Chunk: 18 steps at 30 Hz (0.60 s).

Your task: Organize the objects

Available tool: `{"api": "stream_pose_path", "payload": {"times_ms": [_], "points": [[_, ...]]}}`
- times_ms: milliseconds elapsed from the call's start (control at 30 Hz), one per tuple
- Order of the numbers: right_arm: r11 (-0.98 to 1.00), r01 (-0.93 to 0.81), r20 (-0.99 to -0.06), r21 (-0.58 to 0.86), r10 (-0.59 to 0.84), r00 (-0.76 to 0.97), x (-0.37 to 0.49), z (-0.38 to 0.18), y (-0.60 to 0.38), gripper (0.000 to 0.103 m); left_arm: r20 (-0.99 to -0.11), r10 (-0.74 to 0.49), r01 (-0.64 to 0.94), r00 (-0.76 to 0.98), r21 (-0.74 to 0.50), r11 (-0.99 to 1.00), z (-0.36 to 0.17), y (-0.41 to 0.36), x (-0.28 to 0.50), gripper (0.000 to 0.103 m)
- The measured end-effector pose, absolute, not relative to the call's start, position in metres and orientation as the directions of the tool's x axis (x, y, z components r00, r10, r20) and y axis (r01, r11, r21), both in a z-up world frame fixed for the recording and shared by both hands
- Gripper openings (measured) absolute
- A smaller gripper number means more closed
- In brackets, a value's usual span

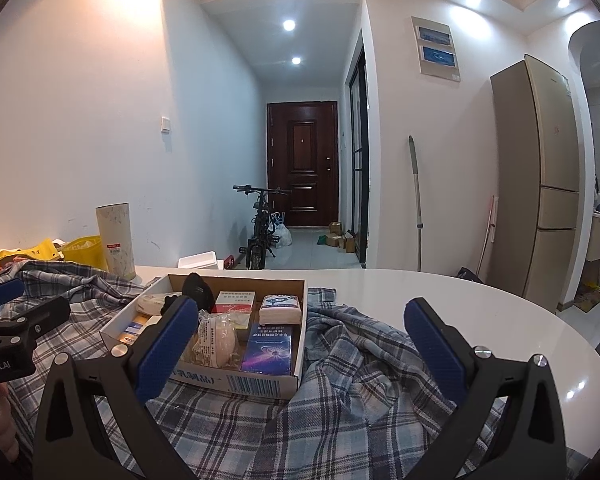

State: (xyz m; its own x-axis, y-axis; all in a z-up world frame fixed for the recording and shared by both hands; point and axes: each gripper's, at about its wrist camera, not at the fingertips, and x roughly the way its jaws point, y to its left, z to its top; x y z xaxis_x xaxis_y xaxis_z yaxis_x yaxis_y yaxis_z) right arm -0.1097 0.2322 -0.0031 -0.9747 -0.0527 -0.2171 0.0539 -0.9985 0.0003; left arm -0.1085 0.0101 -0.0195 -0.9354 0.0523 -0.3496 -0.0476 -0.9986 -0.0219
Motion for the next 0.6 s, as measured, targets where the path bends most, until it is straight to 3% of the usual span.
{"api": "stream_pose_path", "payload": {"times_ms": [600], "points": [[-0.999, 0.054, -0.218, -0.003, -0.052, -0.974, -0.1097, -0.0005, 0.2321, 0.103, -0.341, 0.056, -0.057, -0.938, -0.007, -0.998, -0.0183, 0.0118, -0.1061, 0.103]]}}
